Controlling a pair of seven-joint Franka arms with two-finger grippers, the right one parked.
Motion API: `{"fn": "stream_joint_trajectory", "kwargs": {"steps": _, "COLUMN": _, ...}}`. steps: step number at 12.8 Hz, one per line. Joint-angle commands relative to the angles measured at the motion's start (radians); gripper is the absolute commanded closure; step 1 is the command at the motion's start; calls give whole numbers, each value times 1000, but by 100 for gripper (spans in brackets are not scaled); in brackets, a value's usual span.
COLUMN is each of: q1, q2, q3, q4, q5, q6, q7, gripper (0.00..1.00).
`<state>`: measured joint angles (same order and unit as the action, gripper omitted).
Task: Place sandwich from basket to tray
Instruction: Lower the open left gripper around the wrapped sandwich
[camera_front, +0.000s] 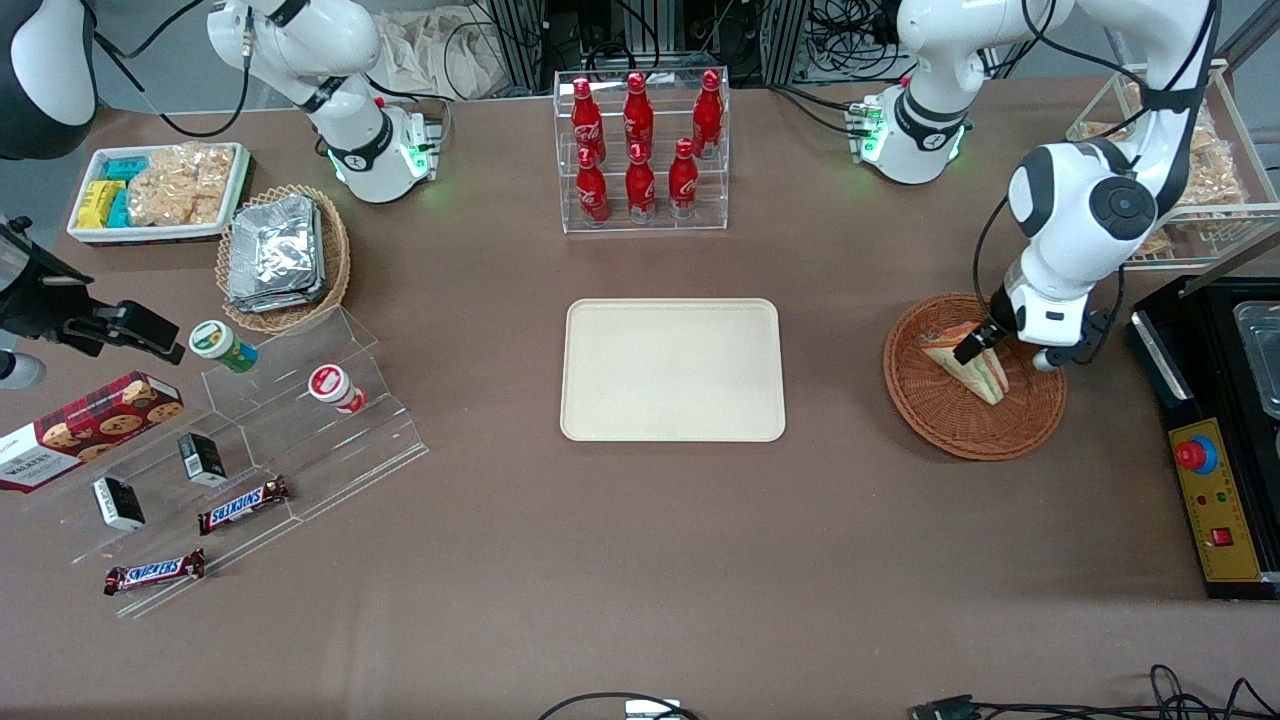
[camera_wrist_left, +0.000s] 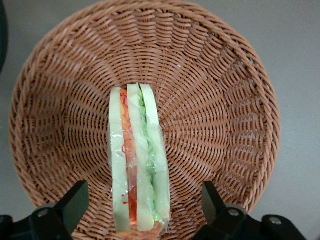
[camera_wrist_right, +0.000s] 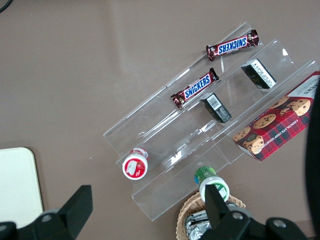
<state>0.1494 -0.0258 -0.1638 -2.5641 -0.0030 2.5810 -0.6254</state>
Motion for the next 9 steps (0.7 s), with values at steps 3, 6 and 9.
{"fn": "stream_joint_trajectory", "kwargs": {"steps": 3, "q1": -5, "q2": 39, "q3": 0, "q4": -62, "q5": -9, "q6": 122, "q7": -20, "gripper": 0}}
{"fn": "stream_joint_trajectory", "kwargs": {"steps": 6, "q1": -5, "q2": 70, "q3": 1, "q4": -74, "q5": -9, "q6": 154, "q7": -20, "gripper": 0}}
{"fn": "stream_joint_trajectory", "kwargs": {"steps": 9, "q1": -5, "q2": 75, "q3": 1, "q4": -73, "q5": -8, "q6": 156, "q7": -19, "gripper": 33}}
